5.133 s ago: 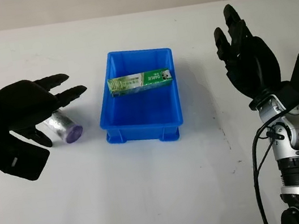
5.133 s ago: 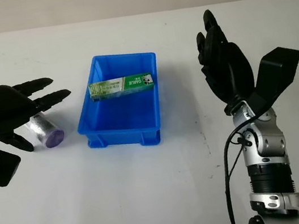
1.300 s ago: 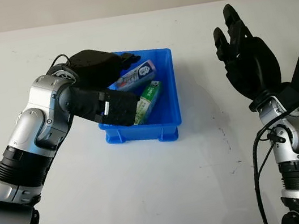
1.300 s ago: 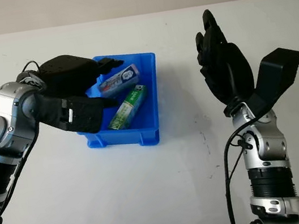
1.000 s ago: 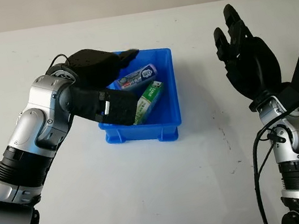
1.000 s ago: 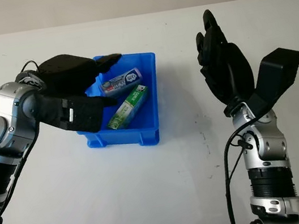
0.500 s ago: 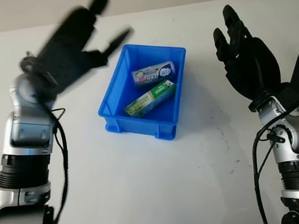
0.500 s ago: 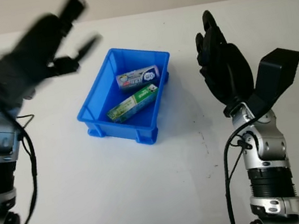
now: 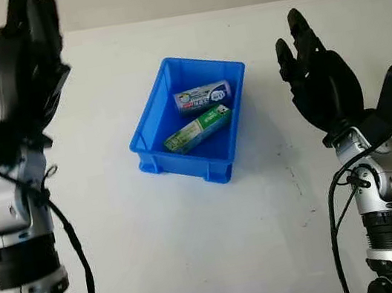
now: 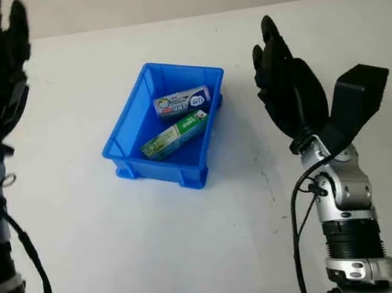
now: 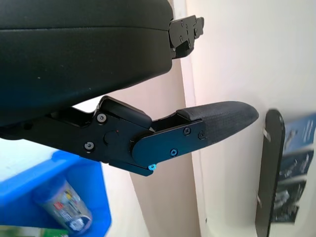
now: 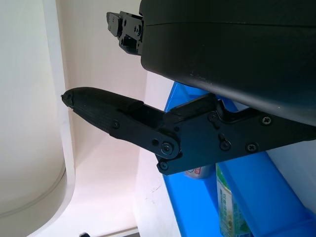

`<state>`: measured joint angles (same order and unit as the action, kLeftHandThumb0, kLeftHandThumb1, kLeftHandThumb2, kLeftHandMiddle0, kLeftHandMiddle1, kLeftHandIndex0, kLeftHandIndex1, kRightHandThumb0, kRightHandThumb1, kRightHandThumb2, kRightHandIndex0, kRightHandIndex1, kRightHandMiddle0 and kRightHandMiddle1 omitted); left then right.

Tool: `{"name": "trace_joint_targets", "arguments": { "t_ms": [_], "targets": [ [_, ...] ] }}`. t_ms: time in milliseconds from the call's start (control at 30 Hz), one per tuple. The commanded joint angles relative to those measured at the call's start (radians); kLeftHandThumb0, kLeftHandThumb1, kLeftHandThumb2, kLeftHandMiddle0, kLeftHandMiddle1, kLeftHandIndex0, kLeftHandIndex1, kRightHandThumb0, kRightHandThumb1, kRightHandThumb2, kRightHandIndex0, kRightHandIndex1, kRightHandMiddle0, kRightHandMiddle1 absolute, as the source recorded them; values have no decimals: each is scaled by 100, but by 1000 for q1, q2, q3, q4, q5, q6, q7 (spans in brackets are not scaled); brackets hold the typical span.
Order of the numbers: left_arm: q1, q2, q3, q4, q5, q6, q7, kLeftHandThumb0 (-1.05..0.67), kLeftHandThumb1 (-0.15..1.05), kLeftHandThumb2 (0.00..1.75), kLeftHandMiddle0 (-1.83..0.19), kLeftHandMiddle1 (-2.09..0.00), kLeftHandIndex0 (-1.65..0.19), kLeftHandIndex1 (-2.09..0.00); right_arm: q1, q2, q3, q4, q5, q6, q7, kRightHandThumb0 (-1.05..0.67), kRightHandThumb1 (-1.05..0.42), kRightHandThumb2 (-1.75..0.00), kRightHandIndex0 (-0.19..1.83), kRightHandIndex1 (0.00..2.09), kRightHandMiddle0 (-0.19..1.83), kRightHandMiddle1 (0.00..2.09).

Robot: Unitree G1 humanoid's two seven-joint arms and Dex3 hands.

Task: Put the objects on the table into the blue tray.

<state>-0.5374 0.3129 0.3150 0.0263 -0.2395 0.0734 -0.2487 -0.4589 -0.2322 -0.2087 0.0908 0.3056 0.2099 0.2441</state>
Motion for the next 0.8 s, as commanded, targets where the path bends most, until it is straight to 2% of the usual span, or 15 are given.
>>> {"name": "trace_joint_targets", "arguments": {
  "t_ms": [0, 300, 567, 767],
  "targets": [
    [29, 5, 10, 22, 3, -41, 2, -83, 105, 75, 19, 0, 19, 0, -8, -1, 2, -2, -8, -10, -5, -75, -105, -83, -19, 0, -19, 0],
    [188, -32, -4, 81, 39, -158, 60, -82, 105, 72, 19, 0, 19, 0, -9, -1, 16, -13, -50, -13, -36, -78, -105, -84, -19, 0, -19, 0],
    [261, -65, -34, 63, 49, -162, 89, -82, 105, 73, 19, 0, 19, 0, 1, -5, 32, -2, -88, -19, -46, -78, -105, -86, -19, 0, -19, 0],
    [267, -74, -55, 72, 50, -160, 94, -83, 105, 74, 19, 0, 19, 0, 15, 5, 45, 8, -110, -33, -48, -77, -105, -86, -19, 0, -19, 0]
  ]
}}
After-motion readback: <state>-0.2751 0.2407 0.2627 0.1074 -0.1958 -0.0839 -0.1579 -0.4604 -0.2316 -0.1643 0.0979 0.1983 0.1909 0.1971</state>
